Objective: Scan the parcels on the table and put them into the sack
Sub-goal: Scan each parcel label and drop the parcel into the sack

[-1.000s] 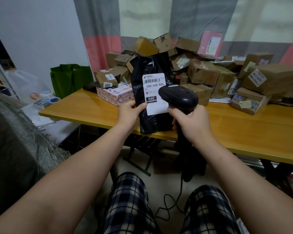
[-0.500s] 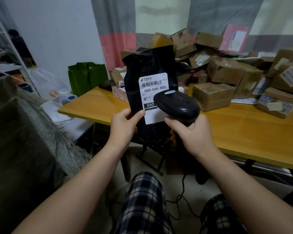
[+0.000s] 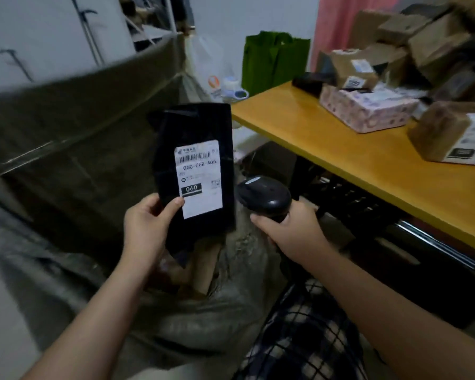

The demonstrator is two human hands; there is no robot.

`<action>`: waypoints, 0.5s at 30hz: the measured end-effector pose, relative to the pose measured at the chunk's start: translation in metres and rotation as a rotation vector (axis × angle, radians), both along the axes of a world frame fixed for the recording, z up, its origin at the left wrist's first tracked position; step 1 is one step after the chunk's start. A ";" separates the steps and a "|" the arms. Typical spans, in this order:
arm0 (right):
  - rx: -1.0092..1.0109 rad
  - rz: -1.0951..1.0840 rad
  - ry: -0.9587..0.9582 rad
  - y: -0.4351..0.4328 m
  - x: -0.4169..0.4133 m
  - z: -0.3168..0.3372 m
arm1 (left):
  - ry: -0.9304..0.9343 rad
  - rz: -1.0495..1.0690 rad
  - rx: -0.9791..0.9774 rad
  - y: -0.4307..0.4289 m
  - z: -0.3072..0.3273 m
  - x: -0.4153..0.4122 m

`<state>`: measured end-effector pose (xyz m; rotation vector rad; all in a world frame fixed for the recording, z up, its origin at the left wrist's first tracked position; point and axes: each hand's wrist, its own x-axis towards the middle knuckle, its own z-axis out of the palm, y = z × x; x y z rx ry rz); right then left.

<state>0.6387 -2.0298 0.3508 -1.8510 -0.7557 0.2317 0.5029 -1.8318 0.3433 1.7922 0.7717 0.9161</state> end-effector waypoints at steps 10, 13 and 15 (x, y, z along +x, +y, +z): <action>-0.254 0.037 -0.039 0.051 0.002 -0.043 | 0.517 0.075 0.247 0.050 -0.078 0.006; -0.250 0.031 -0.017 0.055 0.010 -0.049 | 0.588 0.077 0.293 0.066 -0.082 0.045; -0.233 0.018 0.006 0.055 0.016 -0.053 | 0.664 0.064 0.305 0.075 -0.087 0.065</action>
